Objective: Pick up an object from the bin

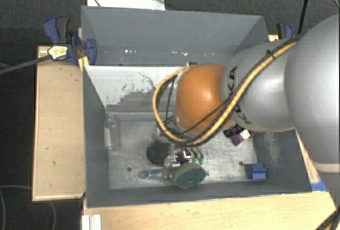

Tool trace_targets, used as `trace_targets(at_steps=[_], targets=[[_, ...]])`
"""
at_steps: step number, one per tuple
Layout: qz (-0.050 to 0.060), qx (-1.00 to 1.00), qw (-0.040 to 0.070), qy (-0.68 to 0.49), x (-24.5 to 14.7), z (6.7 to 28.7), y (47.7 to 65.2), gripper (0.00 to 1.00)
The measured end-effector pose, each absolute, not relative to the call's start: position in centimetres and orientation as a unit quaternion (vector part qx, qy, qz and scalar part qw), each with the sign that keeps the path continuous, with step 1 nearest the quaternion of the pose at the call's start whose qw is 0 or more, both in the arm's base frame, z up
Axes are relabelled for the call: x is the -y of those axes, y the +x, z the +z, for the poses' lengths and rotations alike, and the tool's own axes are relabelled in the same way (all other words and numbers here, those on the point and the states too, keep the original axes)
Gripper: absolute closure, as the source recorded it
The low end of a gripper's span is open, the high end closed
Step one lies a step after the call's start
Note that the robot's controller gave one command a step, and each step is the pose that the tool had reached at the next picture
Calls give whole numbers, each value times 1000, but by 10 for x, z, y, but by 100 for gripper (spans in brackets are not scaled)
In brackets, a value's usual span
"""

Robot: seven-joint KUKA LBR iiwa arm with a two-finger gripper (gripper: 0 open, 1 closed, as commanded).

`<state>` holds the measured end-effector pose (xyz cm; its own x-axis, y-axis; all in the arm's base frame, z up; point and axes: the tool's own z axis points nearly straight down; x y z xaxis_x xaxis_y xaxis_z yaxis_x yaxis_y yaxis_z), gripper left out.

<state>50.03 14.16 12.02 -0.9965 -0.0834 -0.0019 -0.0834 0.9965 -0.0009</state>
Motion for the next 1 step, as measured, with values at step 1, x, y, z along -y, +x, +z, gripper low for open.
trace_targets(at_steps=[1], targets=[[0,-1000,1,24,-108,125,495,0]])
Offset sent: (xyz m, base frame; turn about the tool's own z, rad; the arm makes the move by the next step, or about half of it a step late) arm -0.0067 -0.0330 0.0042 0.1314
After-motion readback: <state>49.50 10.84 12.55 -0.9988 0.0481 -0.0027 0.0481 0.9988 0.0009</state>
